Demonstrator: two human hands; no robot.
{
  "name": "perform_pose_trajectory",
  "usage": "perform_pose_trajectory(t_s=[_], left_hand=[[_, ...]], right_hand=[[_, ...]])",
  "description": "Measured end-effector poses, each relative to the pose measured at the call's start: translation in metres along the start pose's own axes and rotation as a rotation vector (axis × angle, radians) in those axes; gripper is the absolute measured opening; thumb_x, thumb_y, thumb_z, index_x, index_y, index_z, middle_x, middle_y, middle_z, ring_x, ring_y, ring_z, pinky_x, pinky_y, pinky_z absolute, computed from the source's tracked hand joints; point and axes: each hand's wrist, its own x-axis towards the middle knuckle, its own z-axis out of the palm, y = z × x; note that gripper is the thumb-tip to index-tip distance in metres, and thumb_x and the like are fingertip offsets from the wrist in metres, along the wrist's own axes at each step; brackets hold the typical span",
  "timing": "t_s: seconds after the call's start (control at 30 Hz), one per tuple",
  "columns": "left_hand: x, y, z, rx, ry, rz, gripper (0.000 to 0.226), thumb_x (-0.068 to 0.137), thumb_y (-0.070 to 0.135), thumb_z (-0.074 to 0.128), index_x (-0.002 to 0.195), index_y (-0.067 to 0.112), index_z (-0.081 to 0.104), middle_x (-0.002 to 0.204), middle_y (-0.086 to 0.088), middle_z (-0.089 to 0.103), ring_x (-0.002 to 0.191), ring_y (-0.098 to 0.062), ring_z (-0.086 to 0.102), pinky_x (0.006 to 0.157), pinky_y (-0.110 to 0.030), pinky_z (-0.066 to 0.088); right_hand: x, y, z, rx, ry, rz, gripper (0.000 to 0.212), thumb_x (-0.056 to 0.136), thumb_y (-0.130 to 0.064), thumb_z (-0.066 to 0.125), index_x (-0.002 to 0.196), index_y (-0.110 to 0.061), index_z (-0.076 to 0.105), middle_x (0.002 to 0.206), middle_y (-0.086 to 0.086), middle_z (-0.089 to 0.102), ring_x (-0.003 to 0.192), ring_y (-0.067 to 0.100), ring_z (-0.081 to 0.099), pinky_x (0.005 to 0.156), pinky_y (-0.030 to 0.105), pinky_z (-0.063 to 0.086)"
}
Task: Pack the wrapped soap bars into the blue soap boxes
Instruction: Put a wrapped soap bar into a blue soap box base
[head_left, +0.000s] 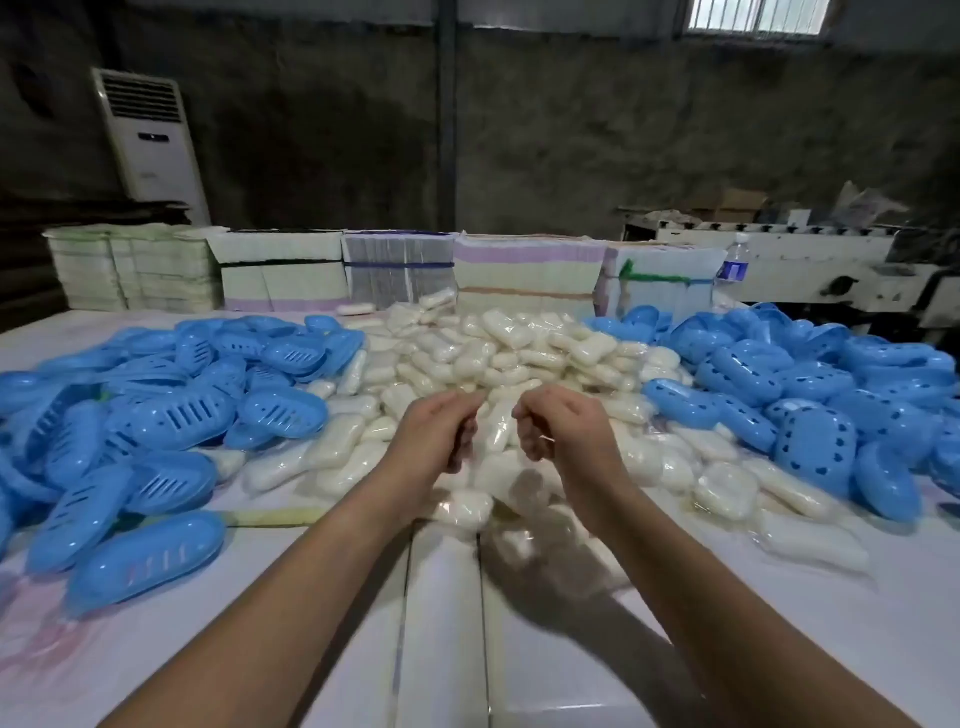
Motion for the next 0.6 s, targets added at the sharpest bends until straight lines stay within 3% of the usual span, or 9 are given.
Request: perform_pose_trajectory(t_s=[0.07,0.13,0.27,0.33,0.47,0.6], left_hand=[[0.016,-0.001,-0.003,0.022,0.145,-0.015,0.042,0.096,0.018,0.058,0.058,0.022,0.04,0.05,0.007,0.036,0.048,-0.013,0.03,0.043,-0.022,0.024],[0.028,-0.009,-0.01,0.066,0.187,-0.002,0.046,0.096,0.017,0.058,0.054,0.025,0.041,0.049,0.009,0.033,0.047,-0.011,0.028,0.044,-0.023,0.024],[0.027,-0.026,-0.024,0.273,0.108,0.133,0.038,0.089,0.035,0.06,0.059,0.023,0.041,0.055,0.006,0.033,0.052,-0.009,0.032,0.05,-0.025,0.029],[0.027,-0.03,-0.03,0.324,0.116,0.146,0.035,0.083,0.044,0.059,0.061,0.021,0.043,0.057,0.004,0.035,0.053,-0.009,0.033,0.05,-0.023,0.031],[0.039,-0.037,-0.031,0.27,0.176,0.095,0.036,0.095,0.023,0.06,0.063,0.016,0.045,0.058,0.0,0.033,0.052,-0.01,0.032,0.054,-0.03,0.028],[0.042,-0.042,-0.026,0.35,0.196,0.14,0.044,0.092,0.019,0.061,0.055,0.021,0.037,0.055,0.004,0.03,0.051,-0.008,0.029,0.049,-0.022,0.026]], right_hand=[[0.022,0.005,0.002,-0.018,0.077,0.078,0.032,0.092,-0.006,0.052,0.06,-0.01,0.055,0.055,0.002,0.043,0.051,0.013,0.035,0.05,0.025,0.028],[0.045,0.015,0.003,-0.13,0.12,0.061,0.034,0.091,-0.01,0.054,0.057,-0.012,0.05,0.056,0.002,0.039,0.053,0.014,0.031,0.05,0.026,0.026],[0.059,0.048,0.002,-0.623,-0.085,-0.114,0.037,0.086,-0.015,0.059,0.054,-0.012,0.042,0.053,-0.003,0.037,0.055,0.011,0.034,0.057,0.035,0.03],[0.062,0.054,-0.001,-0.616,-0.134,-0.103,0.038,0.085,-0.018,0.06,0.051,-0.015,0.041,0.051,-0.006,0.036,0.053,0.01,0.034,0.057,0.035,0.031],[0.066,0.053,-0.007,-0.368,-0.033,-0.064,0.045,0.083,-0.018,0.06,0.045,-0.021,0.037,0.051,-0.001,0.034,0.052,0.013,0.03,0.057,0.034,0.027],[0.064,0.051,-0.006,-0.301,0.035,-0.092,0.042,0.077,-0.025,0.057,0.052,-0.008,0.028,0.056,0.007,0.028,0.055,0.015,0.026,0.055,0.031,0.023]])
